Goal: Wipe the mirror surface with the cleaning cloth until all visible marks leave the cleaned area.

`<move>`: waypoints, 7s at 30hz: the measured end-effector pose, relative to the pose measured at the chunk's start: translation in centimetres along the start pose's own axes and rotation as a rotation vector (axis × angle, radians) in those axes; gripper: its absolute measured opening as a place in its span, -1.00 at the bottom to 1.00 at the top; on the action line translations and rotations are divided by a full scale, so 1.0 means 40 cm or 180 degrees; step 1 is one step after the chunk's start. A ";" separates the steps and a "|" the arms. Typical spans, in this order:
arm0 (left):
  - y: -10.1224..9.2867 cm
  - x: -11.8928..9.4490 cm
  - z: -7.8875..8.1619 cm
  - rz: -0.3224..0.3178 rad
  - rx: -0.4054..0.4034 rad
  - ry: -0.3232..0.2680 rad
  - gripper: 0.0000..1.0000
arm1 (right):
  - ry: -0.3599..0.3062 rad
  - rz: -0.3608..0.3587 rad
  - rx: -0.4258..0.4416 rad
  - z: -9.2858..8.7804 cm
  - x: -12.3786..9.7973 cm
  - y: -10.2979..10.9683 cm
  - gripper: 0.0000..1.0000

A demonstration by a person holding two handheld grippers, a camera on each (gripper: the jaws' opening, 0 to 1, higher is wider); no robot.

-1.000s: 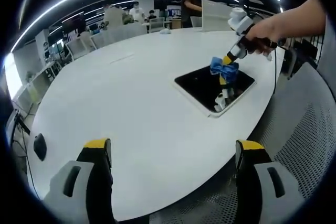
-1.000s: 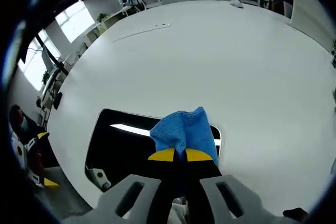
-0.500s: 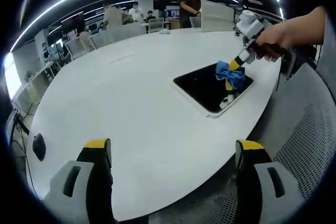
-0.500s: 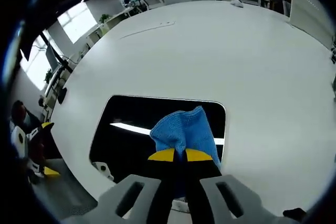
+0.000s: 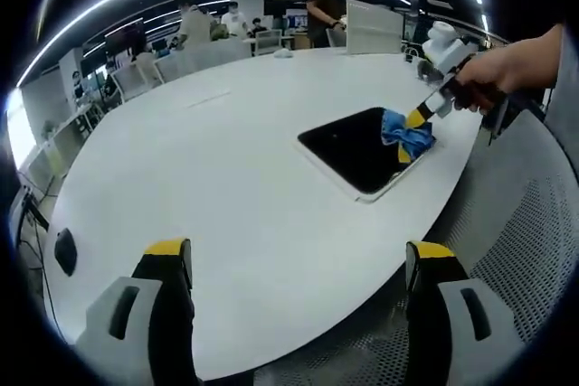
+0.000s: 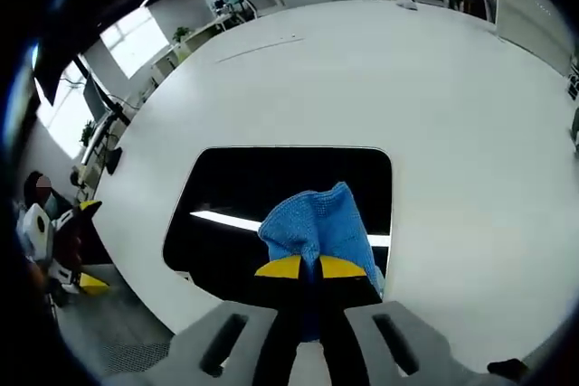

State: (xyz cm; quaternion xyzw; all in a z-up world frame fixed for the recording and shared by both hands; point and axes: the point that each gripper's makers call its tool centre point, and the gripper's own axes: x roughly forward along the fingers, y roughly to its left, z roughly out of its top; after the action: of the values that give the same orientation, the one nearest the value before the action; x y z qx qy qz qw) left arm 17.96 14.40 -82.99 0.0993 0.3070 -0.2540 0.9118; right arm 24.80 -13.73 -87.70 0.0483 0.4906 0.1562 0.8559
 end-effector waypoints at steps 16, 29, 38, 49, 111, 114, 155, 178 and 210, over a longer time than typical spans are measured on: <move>0.002 0.001 -0.001 0.0008 -0.0009 0.0009 0.98 | -0.0050 0.0016 0.0044 -0.037 -0.022 0.010 -1.00; 0.003 0.002 -0.006 0.0011 -0.0009 0.0040 0.97 | -0.0033 0.0059 0.0099 -0.060 -0.033 0.022 -1.00; 0.005 0.002 -0.006 0.0026 -0.0004 0.0046 0.97 | -0.0019 0.0059 0.0068 -0.064 -0.033 0.023 -1.00; 0.010 0.006 -0.011 0.0033 0.0006 0.0057 0.96 | -0.0010 0.0076 0.0090 -0.067 -0.037 0.025 -1.00; 0.002 0.005 -0.014 0.0004 0.0007 0.0087 0.96 | -0.0026 -0.0059 0.0515 -0.092 -0.083 -0.087 -1.00; 0.002 0.005 -0.013 0.0003 0.0008 0.0086 0.96 | -0.0033 -0.0063 0.0533 -0.093 -0.082 -0.090 -1.00; 0.001 0.005 -0.009 -0.0005 -0.0014 0.0065 0.96 | -0.0126 -0.0252 0.0553 -0.013 -0.036 -0.104 -1.00; 0.004 0.006 -0.012 0.0001 -0.0023 0.0066 0.94 | -0.0174 -0.0309 0.0547 0.086 0.010 -0.125 -1.00; 0.008 0.006 -0.001 0.0021 -0.0052 -0.0003 0.95 | -0.0196 -0.0383 0.0425 0.167 0.063 -0.153 -1.00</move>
State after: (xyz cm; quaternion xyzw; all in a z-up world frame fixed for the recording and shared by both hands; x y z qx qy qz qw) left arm 18.26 14.62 -83.16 0.0927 0.3083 -0.2486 0.9136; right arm 33.05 -18.25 -87.79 0.0804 0.4754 0.0699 0.8733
